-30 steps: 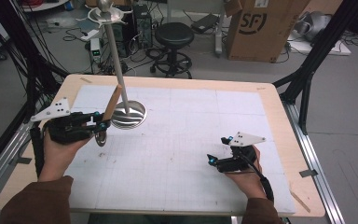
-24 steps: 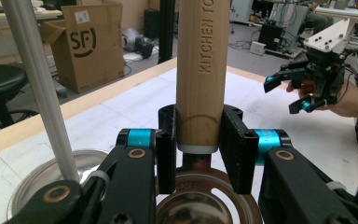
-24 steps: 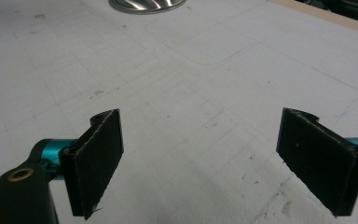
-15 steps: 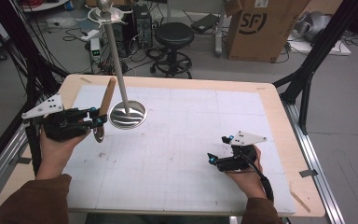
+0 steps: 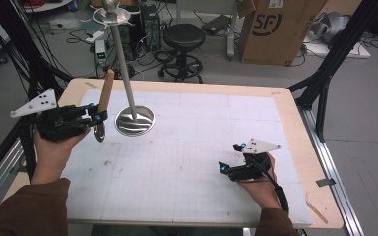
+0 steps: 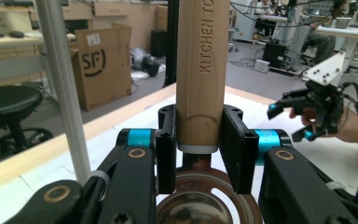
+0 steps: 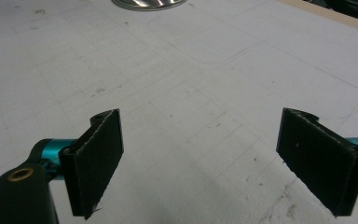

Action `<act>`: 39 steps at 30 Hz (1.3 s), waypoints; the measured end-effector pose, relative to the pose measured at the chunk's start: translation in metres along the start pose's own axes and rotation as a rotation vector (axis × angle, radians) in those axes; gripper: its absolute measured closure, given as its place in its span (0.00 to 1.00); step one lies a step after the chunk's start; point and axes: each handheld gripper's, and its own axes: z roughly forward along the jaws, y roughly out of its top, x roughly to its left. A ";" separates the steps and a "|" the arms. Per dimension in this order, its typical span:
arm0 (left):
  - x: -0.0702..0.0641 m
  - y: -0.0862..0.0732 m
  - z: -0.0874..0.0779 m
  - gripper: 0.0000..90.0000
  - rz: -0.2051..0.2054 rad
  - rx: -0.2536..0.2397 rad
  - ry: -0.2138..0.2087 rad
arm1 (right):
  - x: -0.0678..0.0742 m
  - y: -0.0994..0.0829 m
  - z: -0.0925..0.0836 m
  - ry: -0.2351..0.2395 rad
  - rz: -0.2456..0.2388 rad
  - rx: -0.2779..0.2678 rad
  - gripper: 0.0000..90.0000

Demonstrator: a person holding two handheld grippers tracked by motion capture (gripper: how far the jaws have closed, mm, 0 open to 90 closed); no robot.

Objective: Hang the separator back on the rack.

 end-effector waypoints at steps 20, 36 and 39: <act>0.015 0.025 -0.002 0.77 0.003 -0.039 0.088 | -0.001 -0.002 -0.001 0.004 0.006 0.000 0.15; 0.023 0.043 0.007 0.77 0.019 -0.043 0.113 | -0.002 -0.002 -0.001 0.006 0.009 0.001 0.15; 0.025 0.047 0.009 0.77 0.017 -0.055 0.118 | -0.002 -0.002 -0.001 0.007 0.011 0.005 0.15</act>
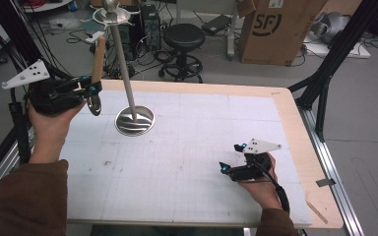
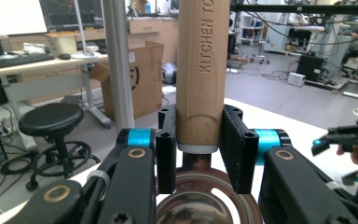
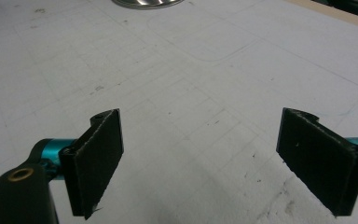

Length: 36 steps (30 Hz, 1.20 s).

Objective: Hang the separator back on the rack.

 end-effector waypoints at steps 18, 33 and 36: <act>0.006 0.027 0.009 0.77 0.035 0.003 0.048 | -0.003 -0.001 -0.002 -0.005 0.003 -0.004 0.15; 0.011 0.023 0.017 0.77 0.042 0.035 0.094 | -0.004 -0.002 -0.003 -0.006 0.007 -0.006 0.15; 0.013 0.023 0.017 0.77 0.039 0.034 0.102 | -0.004 -0.002 -0.003 -0.007 0.005 -0.005 0.15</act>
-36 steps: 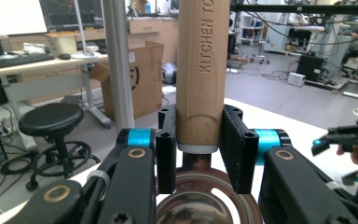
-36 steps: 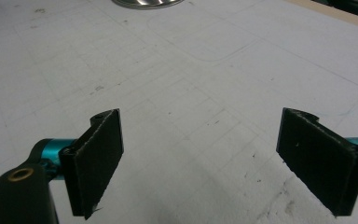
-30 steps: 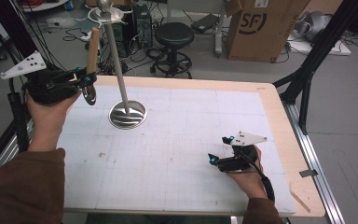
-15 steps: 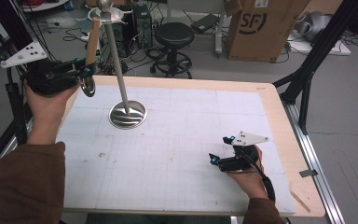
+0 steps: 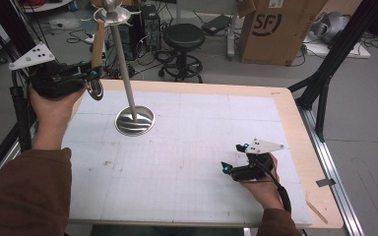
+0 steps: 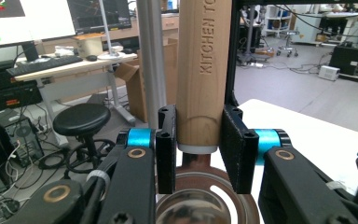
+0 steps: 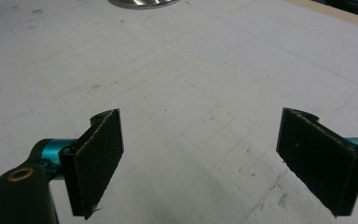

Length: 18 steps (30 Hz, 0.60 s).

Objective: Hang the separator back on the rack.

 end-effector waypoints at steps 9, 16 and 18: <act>0.004 -0.002 0.000 0.77 -0.005 0.002 0.020 | 0.000 0.000 0.000 0.000 0.001 -0.002 0.15; 0.005 -0.004 0.006 0.77 -0.008 0.008 0.027 | 0.000 0.000 0.000 -0.001 0.003 -0.002 0.15; 0.005 -0.004 0.007 0.77 -0.010 0.009 0.029 | 0.000 0.000 -0.001 0.000 0.001 -0.002 0.15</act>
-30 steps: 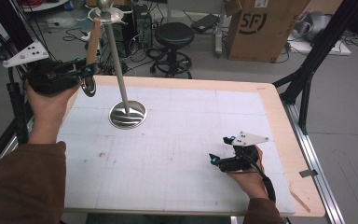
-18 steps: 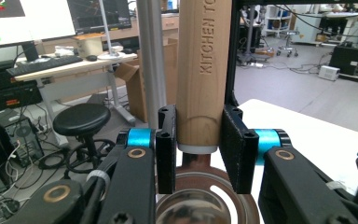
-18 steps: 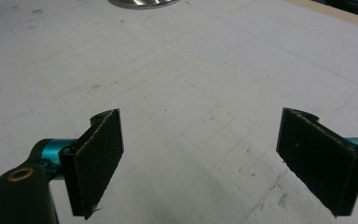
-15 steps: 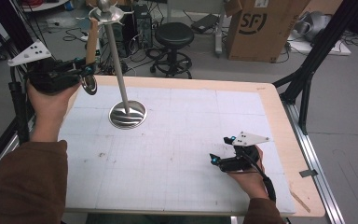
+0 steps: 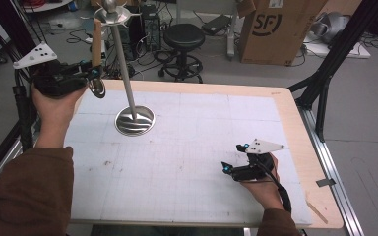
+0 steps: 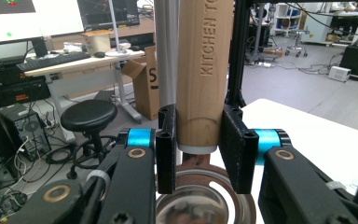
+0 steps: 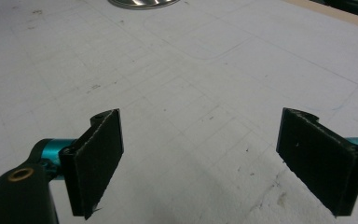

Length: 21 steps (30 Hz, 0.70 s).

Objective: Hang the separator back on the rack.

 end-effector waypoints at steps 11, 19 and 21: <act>0.001 -0.004 0.011 0.77 -0.012 0.020 0.000 | -0.001 -0.001 -0.001 0.000 0.005 0.002 0.15; 0.002 -0.007 0.017 0.77 -0.013 0.042 -0.001 | -0.001 -0.002 -0.001 0.000 0.009 0.005 0.15; 0.003 -0.006 0.017 0.77 -0.012 0.045 -0.004 | -0.002 -0.002 -0.001 -0.002 0.002 0.003 0.15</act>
